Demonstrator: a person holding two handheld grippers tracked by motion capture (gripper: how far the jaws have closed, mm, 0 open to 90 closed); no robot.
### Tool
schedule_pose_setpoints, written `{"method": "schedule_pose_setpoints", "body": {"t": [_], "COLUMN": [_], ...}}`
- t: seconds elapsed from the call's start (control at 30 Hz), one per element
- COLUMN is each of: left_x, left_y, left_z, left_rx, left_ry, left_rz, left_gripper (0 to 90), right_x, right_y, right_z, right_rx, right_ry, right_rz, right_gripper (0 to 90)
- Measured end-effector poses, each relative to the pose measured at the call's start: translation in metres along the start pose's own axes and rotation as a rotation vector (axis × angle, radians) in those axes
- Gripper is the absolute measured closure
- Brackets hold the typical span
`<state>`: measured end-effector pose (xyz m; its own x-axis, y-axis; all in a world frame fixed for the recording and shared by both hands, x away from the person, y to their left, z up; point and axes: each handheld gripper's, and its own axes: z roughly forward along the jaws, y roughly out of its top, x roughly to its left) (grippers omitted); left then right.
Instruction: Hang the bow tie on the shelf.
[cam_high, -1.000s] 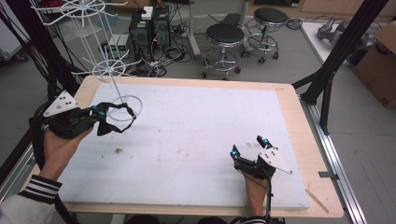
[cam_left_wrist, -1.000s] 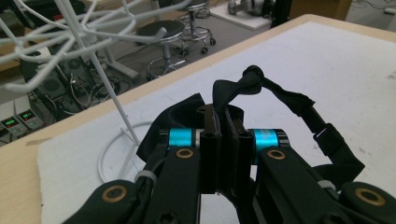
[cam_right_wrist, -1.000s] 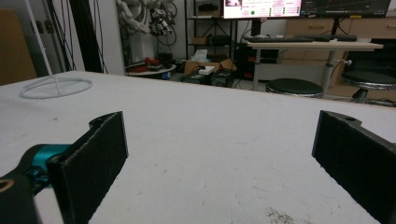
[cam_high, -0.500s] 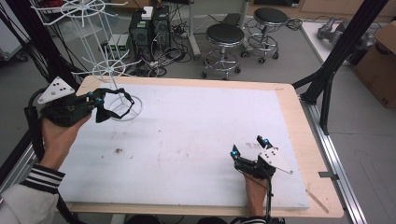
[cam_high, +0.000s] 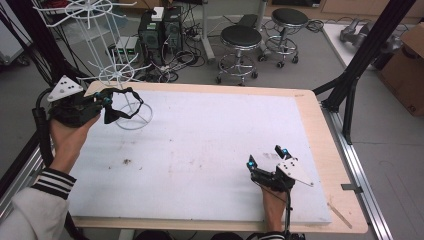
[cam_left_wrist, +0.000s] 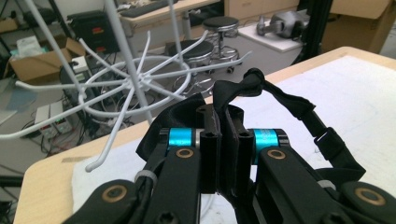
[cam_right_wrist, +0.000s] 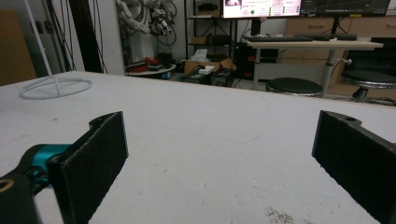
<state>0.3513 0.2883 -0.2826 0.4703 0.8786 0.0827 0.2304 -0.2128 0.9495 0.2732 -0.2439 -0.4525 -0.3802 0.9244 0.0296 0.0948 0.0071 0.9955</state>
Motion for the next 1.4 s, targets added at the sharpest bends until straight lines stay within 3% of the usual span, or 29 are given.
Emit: {"method": "schedule_pose_setpoints", "body": {"t": [0.43,0.63,1.0,1.13,1.4], "left_x": [0.003,0.002,0.004,0.003,0.003], "left_y": [-0.005,-0.017,-0.023,-0.024,-0.032], "left_z": [0.018,0.026,0.031,0.031,0.033], "left_rx": [0.051,0.067,0.083,0.100,0.125], "left_ry": [0.043,0.059,0.043,0.046,0.040], "left_rz": [0.012,0.008,-0.009,0.012,0.001], "left_gripper": [85.3,85.3,84.5,84.3,83.3], "right_x": [0.000,0.000,0.000,0.000,0.002], "right_y": [0.000,0.000,0.000,0.000,0.000], "right_z": [0.000,0.000,0.001,0.001,0.001], "right_rx": [0.000,0.002,0.008,0.007,0.009], "right_ry": [0.000,0.000,0.000,0.001,-0.002], "right_rz": [-0.001,-0.006,-0.008,-0.012,-0.012], "right_gripper": [2.4,2.4,2.4,2.4,2.4]}}
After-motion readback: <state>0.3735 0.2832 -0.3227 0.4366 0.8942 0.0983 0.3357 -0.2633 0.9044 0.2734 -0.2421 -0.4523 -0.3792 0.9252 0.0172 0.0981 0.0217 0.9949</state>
